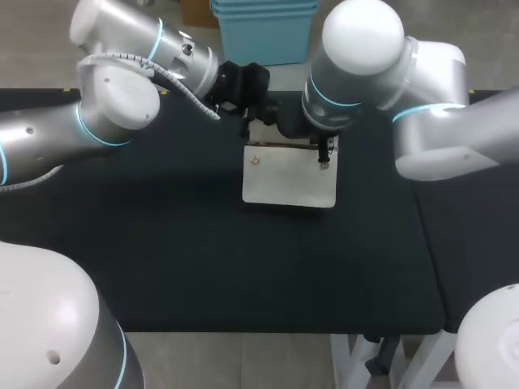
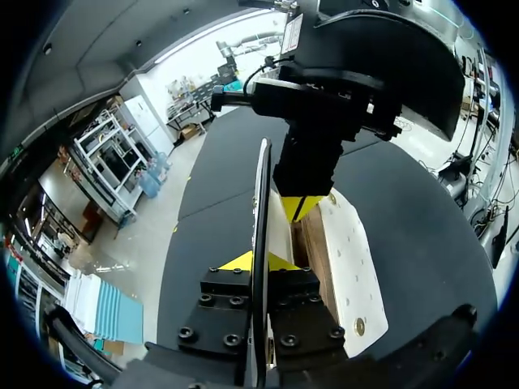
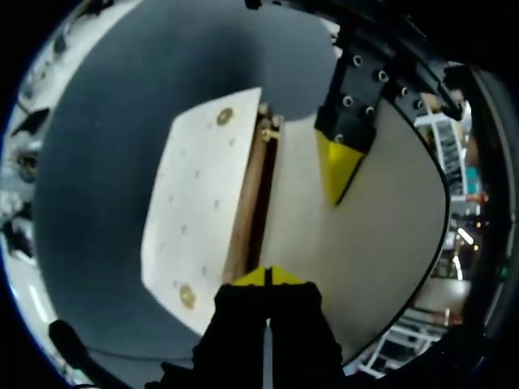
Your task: Pick up the bag, open it, inspect its contents, close it, and place it on the opposite side
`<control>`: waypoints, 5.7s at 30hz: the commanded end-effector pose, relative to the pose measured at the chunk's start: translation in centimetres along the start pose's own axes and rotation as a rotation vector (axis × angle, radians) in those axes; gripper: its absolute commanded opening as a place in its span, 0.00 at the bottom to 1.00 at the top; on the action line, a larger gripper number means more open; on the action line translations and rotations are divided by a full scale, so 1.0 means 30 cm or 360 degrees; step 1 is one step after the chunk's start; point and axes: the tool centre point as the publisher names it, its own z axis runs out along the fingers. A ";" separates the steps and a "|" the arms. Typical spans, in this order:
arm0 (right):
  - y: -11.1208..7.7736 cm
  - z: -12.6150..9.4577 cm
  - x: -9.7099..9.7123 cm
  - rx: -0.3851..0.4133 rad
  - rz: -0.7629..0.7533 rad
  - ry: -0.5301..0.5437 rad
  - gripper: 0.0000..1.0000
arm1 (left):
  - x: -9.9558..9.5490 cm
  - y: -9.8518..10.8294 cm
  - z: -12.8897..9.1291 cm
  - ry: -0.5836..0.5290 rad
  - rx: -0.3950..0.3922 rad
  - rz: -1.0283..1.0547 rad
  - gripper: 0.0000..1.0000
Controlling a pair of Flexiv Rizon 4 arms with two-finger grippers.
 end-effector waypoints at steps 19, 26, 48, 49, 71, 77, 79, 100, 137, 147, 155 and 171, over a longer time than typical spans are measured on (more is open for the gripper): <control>0.019 0.001 0.060 -0.0001 0.0023 0.0070 0.00 | -0.008 -0.014 -0.039 -0.0079 0.0004 -0.0022 0.00; 0.026 0.011 0.130 -0.0042 0.0080 0.0096 0.00 | -0.010 -0.009 -0.041 -0.0110 0.0017 -0.0056 0.00; 0.051 0.004 0.062 -0.0002 0.0065 -0.0001 0.00 | 0.027 -0.073 -0.042 -0.0103 0.0040 0.0066 0.00; 0.052 0.007 0.059 -0.0001 0.0064 -0.0002 0.00 | 0.027 -0.073 -0.042 -0.0104 0.0042 0.0066 0.00; 0.033 0.070 0.115 0.0031 0.0110 0.0085 0.00 | 0.041 -0.053 -0.050 -0.0159 0.0059 0.0063 0.00; 0.049 0.054 0.118 0.0019 0.0094 0.0067 0.00 | 0.042 -0.037 -0.033 -0.0155 0.0086 0.0051 0.00; 0.052 0.059 0.120 0.0016 0.0093 0.0068 0.00 | 0.042 -0.033 -0.029 -0.0152 0.0103 0.0058 0.00; 0.022 0.112 0.093 0.0012 0.0156 0.0114 0.00 | 0.040 -0.020 -0.010 -0.0172 0.0220 0.0193 0.00; 0.047 0.162 0.251 -0.0028 0.0191 0.0385 1.00 | 0.031 -0.006 -0.019 -0.0210 0.0241 0.0224 0.00; 0.047 0.162 0.251 -0.0031 0.0198 0.0382 1.00 | 0.037 -0.009 -0.016 -0.0202 0.0247 0.0249 0.00; 0.045 0.155 0.246 -0.0031 0.0205 0.0369 1.00 | 0.039 -0.011 -0.016 -0.0203 0.0244 0.0256 0.00; 0.045 0.124 0.216 -0.0039 0.0223 0.0281 1.00 | 0.043 -0.017 -0.013 -0.0198 0.0242 0.0267 0.00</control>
